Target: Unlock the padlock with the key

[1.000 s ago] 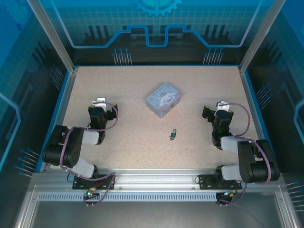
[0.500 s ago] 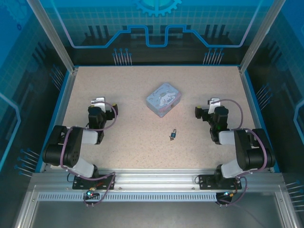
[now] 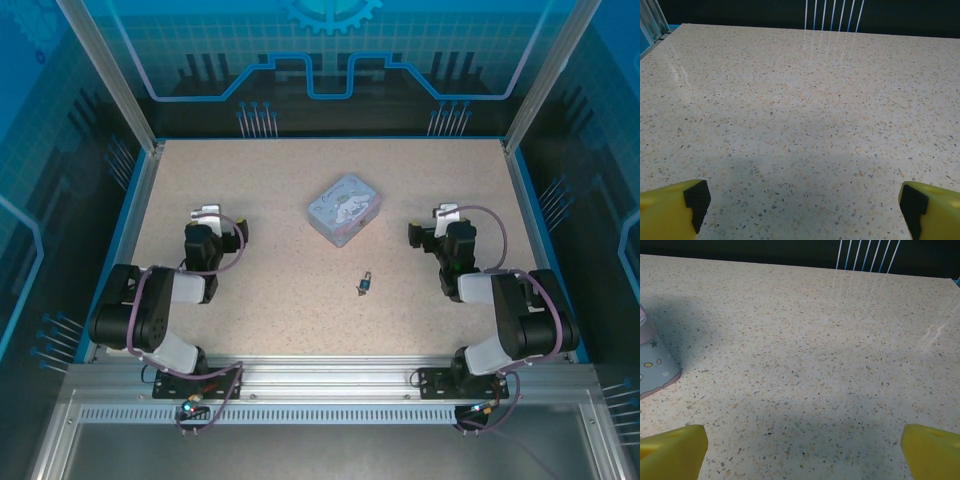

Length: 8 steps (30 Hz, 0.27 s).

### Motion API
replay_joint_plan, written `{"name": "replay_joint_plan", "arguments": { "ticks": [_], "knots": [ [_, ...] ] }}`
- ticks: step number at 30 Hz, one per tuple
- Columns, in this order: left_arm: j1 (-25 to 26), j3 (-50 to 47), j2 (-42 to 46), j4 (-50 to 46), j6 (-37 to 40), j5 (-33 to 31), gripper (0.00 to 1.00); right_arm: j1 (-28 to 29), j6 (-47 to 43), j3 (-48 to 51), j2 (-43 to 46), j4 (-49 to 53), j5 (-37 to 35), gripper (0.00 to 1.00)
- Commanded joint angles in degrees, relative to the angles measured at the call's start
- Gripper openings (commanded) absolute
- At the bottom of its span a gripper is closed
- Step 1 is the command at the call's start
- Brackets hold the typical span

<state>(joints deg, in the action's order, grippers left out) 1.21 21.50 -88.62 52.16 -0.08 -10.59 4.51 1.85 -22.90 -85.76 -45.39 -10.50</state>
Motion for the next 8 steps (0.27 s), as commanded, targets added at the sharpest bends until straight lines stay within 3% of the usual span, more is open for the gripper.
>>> {"name": "replay_joint_plan", "arguments": {
  "ticks": [1,8],
  "knots": [
    [-0.5,0.4,-0.2,0.3,-1.1,1.4,0.99,0.5,-0.9,-1.1,-0.5,0.5,-0.8,1.00],
    [-0.4,0.3,-0.2,0.5,-1.1,1.4,0.99,-0.5,-0.6,-1.1,-0.4,0.6,1.6,1.00]
  ]
}}
